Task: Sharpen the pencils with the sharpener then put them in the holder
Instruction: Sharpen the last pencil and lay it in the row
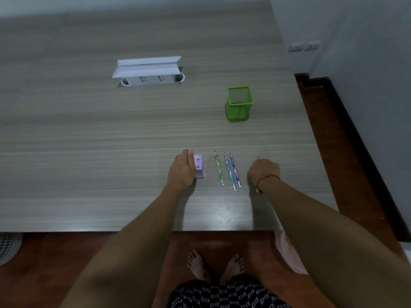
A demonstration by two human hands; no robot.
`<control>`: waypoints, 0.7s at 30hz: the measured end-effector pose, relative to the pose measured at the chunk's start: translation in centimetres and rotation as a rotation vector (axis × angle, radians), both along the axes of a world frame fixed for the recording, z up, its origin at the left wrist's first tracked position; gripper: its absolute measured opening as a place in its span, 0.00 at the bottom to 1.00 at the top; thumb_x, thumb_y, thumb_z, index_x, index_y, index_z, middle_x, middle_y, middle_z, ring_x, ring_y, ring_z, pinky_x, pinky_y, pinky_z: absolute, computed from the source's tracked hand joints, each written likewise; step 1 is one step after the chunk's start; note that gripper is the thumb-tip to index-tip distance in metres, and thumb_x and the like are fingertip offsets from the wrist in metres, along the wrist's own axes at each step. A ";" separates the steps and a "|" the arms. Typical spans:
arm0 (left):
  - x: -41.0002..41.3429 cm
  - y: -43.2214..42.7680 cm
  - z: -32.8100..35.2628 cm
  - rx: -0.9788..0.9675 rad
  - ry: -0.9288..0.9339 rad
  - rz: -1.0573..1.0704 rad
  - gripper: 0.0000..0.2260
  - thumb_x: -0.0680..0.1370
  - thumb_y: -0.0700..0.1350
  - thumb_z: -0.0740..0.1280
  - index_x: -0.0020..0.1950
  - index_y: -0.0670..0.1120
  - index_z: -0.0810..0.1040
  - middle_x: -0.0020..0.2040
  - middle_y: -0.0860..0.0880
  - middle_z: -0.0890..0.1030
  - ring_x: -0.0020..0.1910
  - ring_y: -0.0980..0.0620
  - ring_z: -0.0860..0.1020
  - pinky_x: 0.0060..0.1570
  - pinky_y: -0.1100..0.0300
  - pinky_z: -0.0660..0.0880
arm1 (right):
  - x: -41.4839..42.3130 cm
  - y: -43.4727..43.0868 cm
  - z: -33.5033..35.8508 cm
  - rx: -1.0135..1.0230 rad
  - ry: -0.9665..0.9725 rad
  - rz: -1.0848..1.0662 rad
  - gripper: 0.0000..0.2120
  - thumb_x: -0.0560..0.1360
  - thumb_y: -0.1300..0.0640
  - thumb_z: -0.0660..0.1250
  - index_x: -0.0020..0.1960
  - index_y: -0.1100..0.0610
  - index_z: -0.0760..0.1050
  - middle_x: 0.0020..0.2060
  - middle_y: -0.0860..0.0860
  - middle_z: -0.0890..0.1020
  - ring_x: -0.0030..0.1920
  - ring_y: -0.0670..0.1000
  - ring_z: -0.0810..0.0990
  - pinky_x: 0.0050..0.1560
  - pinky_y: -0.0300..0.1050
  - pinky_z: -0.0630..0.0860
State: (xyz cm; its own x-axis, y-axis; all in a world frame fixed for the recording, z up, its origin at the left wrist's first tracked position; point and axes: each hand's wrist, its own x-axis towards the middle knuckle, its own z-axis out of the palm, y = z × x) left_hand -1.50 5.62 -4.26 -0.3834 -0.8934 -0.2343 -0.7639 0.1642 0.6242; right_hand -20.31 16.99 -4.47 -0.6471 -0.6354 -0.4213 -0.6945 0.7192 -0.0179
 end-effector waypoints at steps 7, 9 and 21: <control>0.1 0.0 0.0 0.029 0.011 -0.006 0.20 0.83 0.50 0.49 0.63 0.40 0.72 0.60 0.38 0.77 0.59 0.39 0.75 0.59 0.50 0.72 | 0.1 0.8 -0.2 -0.020 -0.048 -0.039 0.18 0.78 0.58 0.55 0.63 0.62 0.75 0.62 0.59 0.78 0.61 0.59 0.78 0.59 0.47 0.74; 0.1 0.0 0.2 0.040 0.008 -0.009 0.20 0.83 0.50 0.48 0.64 0.40 0.71 0.58 0.40 0.77 0.60 0.39 0.75 0.59 0.50 0.71 | 0.3 1.1 -0.2 -0.058 -0.092 -0.063 0.18 0.77 0.58 0.57 0.63 0.63 0.74 0.61 0.60 0.78 0.61 0.60 0.77 0.59 0.46 0.73; 0.8 -0.2 1.5 0.135 0.023 -0.048 0.15 0.84 0.46 0.50 0.53 0.39 0.72 0.54 0.34 0.77 0.55 0.36 0.76 0.54 0.49 0.70 | 3.0 -0.9 3.4 -0.222 -0.138 0.267 0.12 0.79 0.54 0.60 0.58 0.59 0.76 0.56 0.61 0.80 0.55 0.61 0.80 0.53 0.48 0.75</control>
State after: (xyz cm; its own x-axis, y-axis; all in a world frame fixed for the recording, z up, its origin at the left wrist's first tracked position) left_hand -0.75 5.46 -2.72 -0.4315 -0.8347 -0.3421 -0.7426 0.1135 0.6600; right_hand -17.30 16.12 -1.07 -0.3935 -0.8597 -0.3258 -0.8372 0.4815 -0.2593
